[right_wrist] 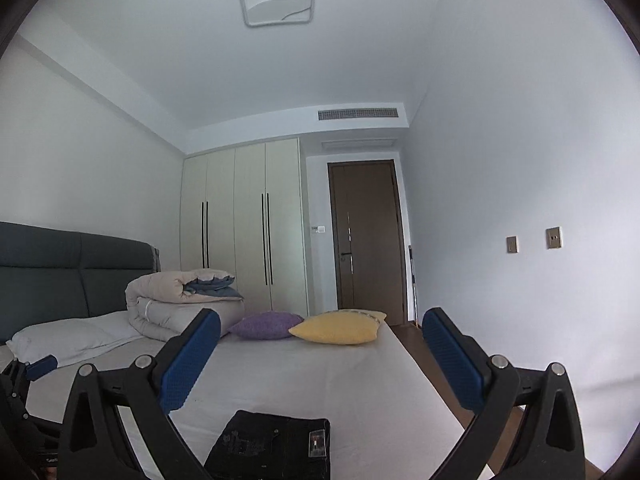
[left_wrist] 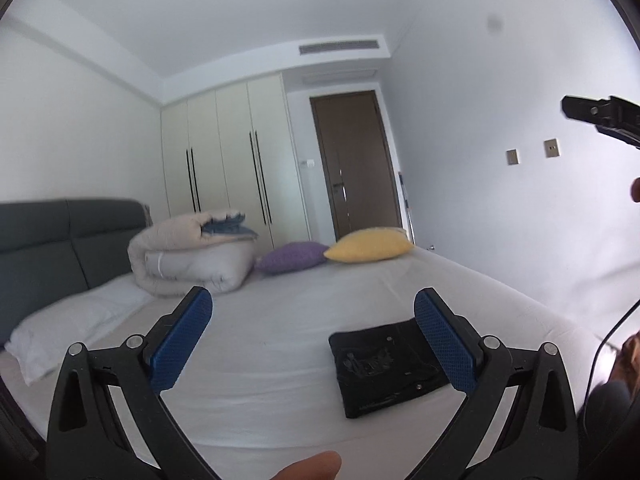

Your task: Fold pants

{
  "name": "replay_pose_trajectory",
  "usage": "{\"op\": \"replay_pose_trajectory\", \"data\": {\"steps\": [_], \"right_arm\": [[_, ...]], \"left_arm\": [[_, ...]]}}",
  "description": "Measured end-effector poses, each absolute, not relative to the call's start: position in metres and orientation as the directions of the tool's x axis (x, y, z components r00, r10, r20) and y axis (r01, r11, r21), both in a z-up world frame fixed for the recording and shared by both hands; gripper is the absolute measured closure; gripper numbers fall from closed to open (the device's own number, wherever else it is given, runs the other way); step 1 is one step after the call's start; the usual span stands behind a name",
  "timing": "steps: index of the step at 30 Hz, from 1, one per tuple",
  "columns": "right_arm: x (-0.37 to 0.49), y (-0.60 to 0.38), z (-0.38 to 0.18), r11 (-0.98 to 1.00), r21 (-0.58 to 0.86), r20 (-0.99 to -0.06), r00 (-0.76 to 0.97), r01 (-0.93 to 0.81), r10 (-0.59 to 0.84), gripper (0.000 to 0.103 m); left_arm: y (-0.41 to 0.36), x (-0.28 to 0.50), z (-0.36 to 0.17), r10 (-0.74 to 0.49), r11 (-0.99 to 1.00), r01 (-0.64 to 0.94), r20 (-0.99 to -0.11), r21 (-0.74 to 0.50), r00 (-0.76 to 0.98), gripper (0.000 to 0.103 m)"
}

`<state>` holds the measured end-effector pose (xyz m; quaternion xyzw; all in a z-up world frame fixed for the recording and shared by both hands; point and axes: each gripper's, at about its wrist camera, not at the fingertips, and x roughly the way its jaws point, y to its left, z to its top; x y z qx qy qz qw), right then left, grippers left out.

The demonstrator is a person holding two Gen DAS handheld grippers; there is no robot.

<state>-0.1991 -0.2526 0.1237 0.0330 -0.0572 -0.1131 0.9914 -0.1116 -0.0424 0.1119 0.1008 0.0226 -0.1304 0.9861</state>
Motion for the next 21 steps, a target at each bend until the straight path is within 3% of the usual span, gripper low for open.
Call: {"op": "replay_pose_trajectory", "data": {"steps": [6, 8, 14, 21], "right_arm": [[-0.175, -0.251, 0.084, 0.959, 0.044, -0.082, 0.958, 0.280, -0.276, 0.000], [-0.166, -0.254, 0.072, 0.945, 0.064, -0.149, 0.939, 0.322, -0.310, 0.000], [-0.146, -0.268, 0.027, 0.910, 0.236, -0.337, 0.907, 0.341, -0.253, 0.000], [-0.130, -0.237, -0.001, 0.943, 0.111, -0.415, 0.876, 0.314, -0.243, 0.000]], "left_arm": [[-0.052, -0.091, 0.101, -0.108, 0.961, 0.157, -0.214, 0.228, 0.971, 0.000], [-0.056, -0.077, 0.089, -0.090, 0.965, 0.158, -0.299, 0.210, 0.950, 0.000], [-0.064, -0.038, 0.052, -0.132, 0.972, 0.209, -0.499, 0.102, 0.857, 0.000], [-0.069, -0.015, 0.021, -0.160, 0.971, 0.233, -0.583, 0.051, 0.796, 0.000]]}}
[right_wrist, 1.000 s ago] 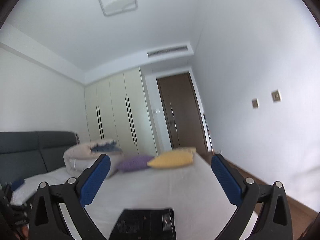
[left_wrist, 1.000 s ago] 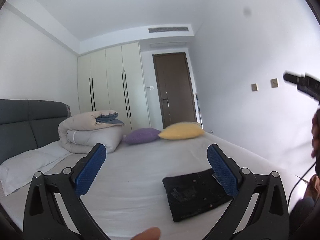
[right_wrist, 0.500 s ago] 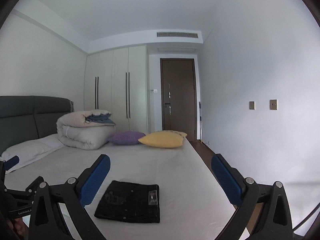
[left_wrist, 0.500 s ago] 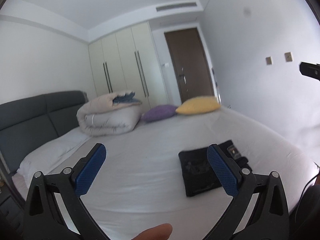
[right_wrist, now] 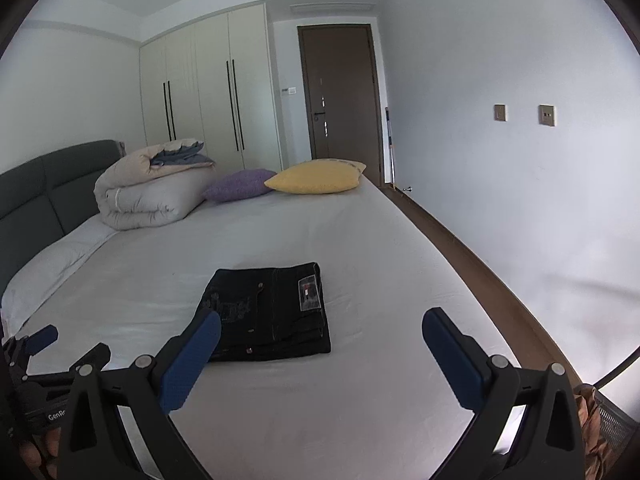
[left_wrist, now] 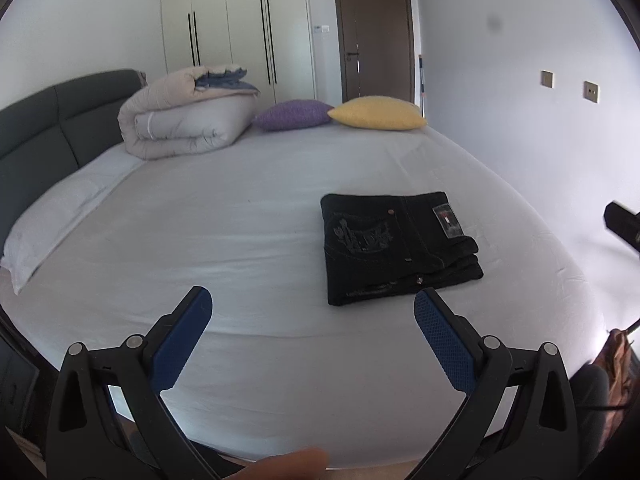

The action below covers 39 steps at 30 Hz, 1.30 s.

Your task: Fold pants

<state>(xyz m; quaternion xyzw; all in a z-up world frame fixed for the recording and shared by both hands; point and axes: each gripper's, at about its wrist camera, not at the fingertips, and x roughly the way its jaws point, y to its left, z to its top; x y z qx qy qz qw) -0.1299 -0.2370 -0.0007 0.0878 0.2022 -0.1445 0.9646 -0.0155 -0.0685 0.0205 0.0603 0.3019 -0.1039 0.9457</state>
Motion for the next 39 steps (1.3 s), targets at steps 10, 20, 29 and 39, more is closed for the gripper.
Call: {"op": "replay_pose_trajectory", "data": {"steps": [10, 20, 29, 39], "right_arm": [[-0.113, -0.212, -0.029, 0.955, 0.068, -0.519, 0.828, 0.288, -0.213, 0.000], [-0.108, -0.209, -0.034, 0.953, 0.062, -0.559, 0.802, 0.295, -0.212, 0.000], [-0.107, -0.210, -0.038, 0.951, 0.072, -0.577, 0.790, 0.300, -0.205, 0.000], [-0.106, -0.212, -0.040, 0.951, 0.069, -0.585, 0.784, 0.303, -0.207, 0.000]], "left_arm": [[-0.055, 0.006, -0.005, -0.167, 0.979, 0.205, -0.653, -0.017, 0.739, 0.000], [-0.047, 0.012, -0.020, -0.140, 0.985, 0.170, -0.671, -0.021, 0.728, 0.000], [-0.046, 0.014, -0.029, -0.122, 0.987, 0.159, -0.679, -0.008, 0.724, 0.000], [-0.047, 0.016, -0.036, -0.107, 0.988, 0.153, -0.687, 0.006, 0.718, 0.000]]}}
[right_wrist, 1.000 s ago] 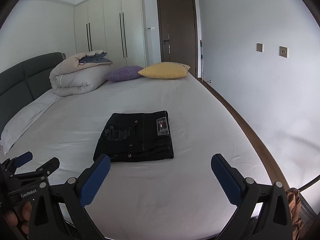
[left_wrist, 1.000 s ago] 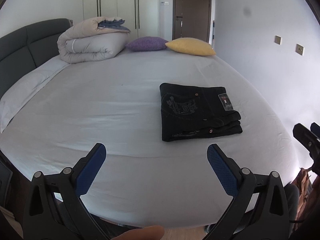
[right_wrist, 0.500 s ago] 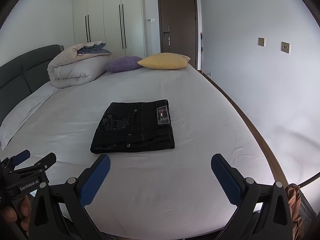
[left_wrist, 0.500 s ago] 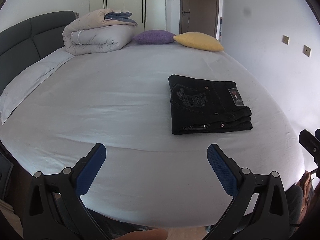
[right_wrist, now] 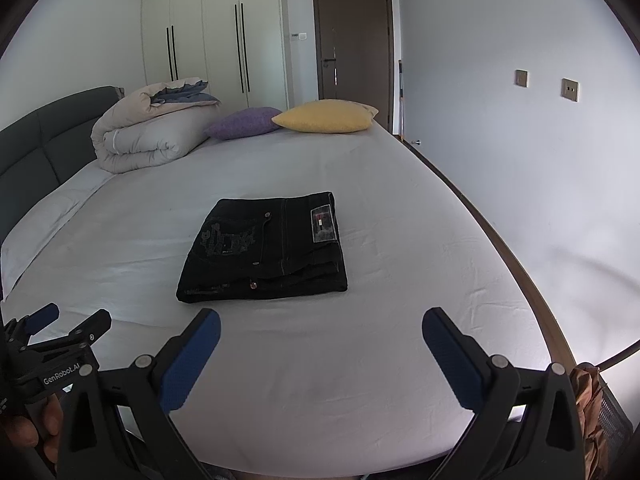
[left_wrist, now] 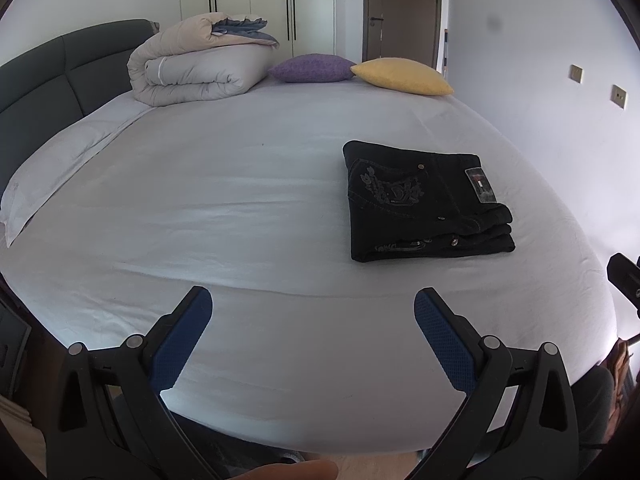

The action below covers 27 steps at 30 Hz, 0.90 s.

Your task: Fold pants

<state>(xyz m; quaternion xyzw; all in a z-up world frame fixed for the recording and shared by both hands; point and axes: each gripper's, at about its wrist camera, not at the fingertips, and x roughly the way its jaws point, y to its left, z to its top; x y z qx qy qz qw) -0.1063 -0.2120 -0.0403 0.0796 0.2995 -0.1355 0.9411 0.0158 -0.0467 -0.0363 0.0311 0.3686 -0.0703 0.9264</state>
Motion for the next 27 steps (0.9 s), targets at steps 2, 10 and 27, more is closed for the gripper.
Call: {"op": "replay_pose_trajectory", "data": {"steps": [2, 10, 27], "right_arm": [[-0.1060, -0.2125, -0.0415, 0.951, 0.068, -0.588, 0.782, 0.303, -0.207, 0.000], [-0.1058, -0.2113, -0.0423, 0.951, 0.068, -0.591, 0.780, 0.303, -0.206, 0.000], [-0.1058, -0.2117, -0.0469, 0.951, 0.070, -0.595, 0.777, 0.302, -0.203, 0.000]], "left_arm": [[-0.0469, 0.0160, -0.0377, -0.106, 0.988, 0.153, -0.689, 0.008, 0.717, 0.000], [-0.0474, 0.0167, -0.0423, -0.105, 0.988, 0.157, -0.696, 0.011, 0.710, 0.000], [-0.0492, 0.0172, -0.0469, -0.107, 0.987, 0.162, -0.701, 0.012, 0.705, 0.000]]}}
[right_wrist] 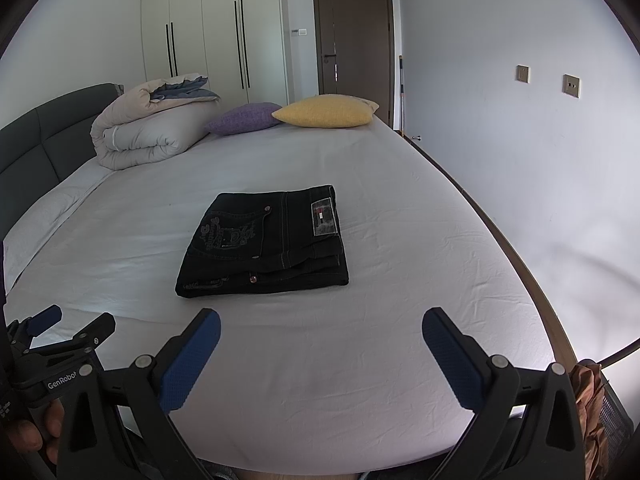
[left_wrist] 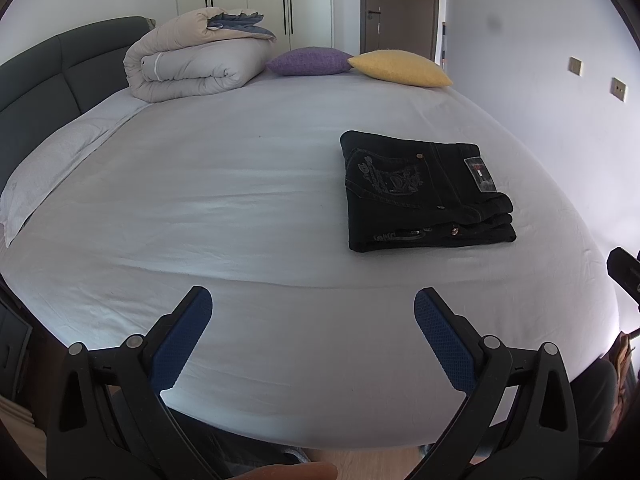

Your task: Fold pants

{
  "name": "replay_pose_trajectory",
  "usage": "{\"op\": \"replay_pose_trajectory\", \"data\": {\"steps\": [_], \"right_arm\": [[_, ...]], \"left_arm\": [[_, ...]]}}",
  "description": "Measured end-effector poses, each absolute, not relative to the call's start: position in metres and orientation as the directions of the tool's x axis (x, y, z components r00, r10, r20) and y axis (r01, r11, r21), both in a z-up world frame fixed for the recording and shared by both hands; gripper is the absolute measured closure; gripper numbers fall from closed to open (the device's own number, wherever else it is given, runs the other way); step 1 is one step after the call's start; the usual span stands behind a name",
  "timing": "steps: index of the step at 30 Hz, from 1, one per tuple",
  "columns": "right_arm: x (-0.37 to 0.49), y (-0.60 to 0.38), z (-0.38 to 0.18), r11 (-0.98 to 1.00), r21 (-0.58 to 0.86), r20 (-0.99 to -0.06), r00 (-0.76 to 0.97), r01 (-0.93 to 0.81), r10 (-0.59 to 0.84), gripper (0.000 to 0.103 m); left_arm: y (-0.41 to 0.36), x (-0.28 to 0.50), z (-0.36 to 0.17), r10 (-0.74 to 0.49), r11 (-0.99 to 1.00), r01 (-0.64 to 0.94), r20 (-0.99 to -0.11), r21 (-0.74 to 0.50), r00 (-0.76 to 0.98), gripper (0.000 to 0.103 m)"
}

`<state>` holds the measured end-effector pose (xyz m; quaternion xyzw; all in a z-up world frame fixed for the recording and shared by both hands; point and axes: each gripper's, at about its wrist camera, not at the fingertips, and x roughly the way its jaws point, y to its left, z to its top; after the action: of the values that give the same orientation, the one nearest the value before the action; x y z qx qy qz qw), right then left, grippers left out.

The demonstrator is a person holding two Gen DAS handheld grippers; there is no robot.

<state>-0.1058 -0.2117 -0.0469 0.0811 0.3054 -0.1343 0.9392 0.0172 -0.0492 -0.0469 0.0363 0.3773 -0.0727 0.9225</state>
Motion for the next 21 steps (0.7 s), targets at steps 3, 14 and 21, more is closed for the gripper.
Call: {"op": "replay_pose_trajectory", "data": {"steps": [3, 14, 21], "right_arm": [[-0.1058, -0.2116, -0.0468, 0.951, 0.070, -0.595, 0.778, 0.302, -0.203, 0.000], [-0.1058, -0.2111, -0.0467, 0.951, 0.070, -0.595, 0.777, 0.302, -0.204, 0.000], [-0.1061, -0.2089, -0.0484, 0.952, 0.069, -0.596, 0.777, 0.299, -0.201, 0.000]], "left_arm": [[-0.0493, 0.0171, -0.0471, -0.107, 0.987, 0.162, -0.702, 0.011, 0.704, 0.000], [-0.0507, 0.0169, -0.0484, -0.110, 0.986, 0.164, -0.704, 0.010, 0.702, 0.000], [-0.0507, 0.0176, -0.0516, -0.119, 0.985, 0.174, -0.710, 0.005, 0.694, 0.000]]}}
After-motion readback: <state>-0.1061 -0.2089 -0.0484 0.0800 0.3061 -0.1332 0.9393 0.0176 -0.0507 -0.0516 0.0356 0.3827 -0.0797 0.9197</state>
